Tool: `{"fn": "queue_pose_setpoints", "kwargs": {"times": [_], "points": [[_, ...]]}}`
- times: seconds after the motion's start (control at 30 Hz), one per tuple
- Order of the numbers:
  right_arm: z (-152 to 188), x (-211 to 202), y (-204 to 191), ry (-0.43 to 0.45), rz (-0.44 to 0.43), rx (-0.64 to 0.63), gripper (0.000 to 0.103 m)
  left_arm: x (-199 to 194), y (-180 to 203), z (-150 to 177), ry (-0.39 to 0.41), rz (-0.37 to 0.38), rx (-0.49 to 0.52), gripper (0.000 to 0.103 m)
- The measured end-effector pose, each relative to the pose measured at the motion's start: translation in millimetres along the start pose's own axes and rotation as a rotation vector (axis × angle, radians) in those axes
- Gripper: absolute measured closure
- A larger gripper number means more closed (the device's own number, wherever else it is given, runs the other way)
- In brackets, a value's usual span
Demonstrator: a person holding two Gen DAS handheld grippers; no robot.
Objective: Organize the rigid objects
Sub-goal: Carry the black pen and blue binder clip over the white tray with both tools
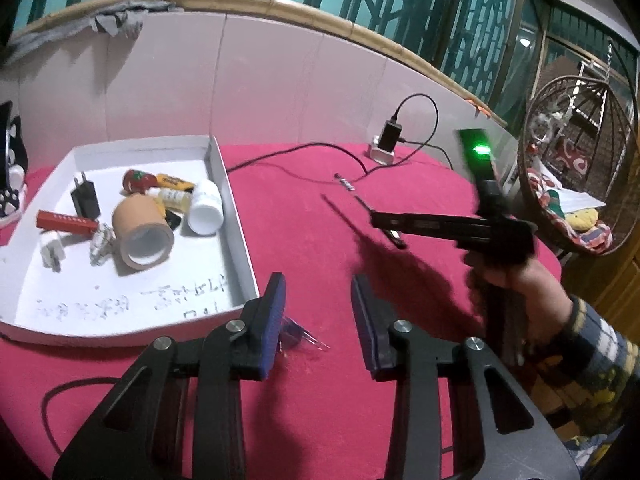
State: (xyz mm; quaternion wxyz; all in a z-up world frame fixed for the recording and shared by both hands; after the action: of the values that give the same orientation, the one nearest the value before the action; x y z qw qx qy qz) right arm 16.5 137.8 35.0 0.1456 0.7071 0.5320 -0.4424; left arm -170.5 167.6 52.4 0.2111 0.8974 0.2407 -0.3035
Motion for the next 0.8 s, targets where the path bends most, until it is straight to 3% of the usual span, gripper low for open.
{"fn": "queue_pose_setpoints", "kwargs": {"times": [0.2,0.33,0.4,0.47,0.57,0.8], "points": [[-8,-55,-16,0.112,-0.09,-0.015,0.093,-14,-9,-10,0.04,-0.03,-0.019,0.07],[-8,-75,-16,0.155,-0.118,-0.018,0.093,-15,-25,-5,-0.007,-0.031,-0.062,0.068],[-4,-79,-12,0.165,-0.133,-0.006,0.093,-14,-29,3,-0.028,-0.028,-0.084,0.044],[0,-82,-6,0.165,-0.15,0.01,0.093,-11,-31,15,-0.054,-0.018,-0.099,0.034],[6,-83,-2,0.158,-0.161,0.028,0.093,-3,-23,29,-0.108,-0.006,-0.055,0.034],[11,-80,5,0.144,-0.203,0.065,0.093,33,-2,39,-0.209,-0.073,0.045,0.034]]}}
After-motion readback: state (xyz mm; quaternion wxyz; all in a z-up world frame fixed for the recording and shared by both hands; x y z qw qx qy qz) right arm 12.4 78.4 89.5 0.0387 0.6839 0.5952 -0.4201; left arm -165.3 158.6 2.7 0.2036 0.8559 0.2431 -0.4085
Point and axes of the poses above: each gripper's, at about its wrist camera, not at the fingertips, and x roughly the way its jaws point, y to its right, z to its underside, the point moved 5 cm from there along x, roughly the way its jaws point, and after that the axes turned 6 degrees about -y, right-handed, at the moved point
